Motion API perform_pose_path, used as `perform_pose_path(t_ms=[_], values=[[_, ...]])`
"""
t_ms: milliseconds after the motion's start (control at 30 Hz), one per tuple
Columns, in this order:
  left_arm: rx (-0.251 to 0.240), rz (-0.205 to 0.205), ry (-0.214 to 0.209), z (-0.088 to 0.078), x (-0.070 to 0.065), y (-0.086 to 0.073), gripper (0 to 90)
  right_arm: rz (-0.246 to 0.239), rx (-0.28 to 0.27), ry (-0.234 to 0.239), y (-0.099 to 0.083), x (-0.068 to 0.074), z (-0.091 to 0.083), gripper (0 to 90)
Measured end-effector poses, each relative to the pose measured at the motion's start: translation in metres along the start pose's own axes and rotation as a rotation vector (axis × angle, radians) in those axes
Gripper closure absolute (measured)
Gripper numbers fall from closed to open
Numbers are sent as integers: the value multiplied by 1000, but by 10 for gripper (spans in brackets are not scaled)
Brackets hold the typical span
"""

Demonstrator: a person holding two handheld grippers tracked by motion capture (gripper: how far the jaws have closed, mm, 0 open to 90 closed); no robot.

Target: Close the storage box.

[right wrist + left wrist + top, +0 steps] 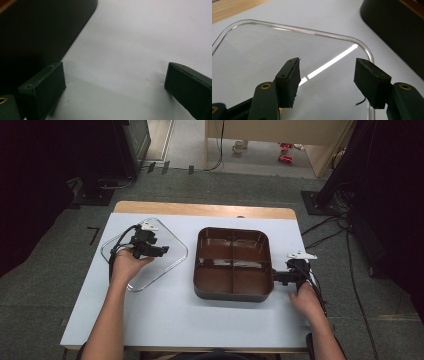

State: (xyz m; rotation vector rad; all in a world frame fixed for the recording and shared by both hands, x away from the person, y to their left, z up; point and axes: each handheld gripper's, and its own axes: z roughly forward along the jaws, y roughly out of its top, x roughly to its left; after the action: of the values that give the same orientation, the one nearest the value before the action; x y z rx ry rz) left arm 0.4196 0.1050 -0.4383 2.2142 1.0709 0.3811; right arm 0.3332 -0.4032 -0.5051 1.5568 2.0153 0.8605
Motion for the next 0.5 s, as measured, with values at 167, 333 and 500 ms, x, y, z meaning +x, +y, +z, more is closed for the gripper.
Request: perform_pose_path(t_ms=[167,333,500], values=[[-5,-29,36,-2,14,-8,377,0,0,0,0,0,0,25],[-18,-61,70,-5,28,-16,374,0,0,0,0,0,0,25],[-33,-103,78,-6,40,-26,374,0,0,0,0,0,0,25]])
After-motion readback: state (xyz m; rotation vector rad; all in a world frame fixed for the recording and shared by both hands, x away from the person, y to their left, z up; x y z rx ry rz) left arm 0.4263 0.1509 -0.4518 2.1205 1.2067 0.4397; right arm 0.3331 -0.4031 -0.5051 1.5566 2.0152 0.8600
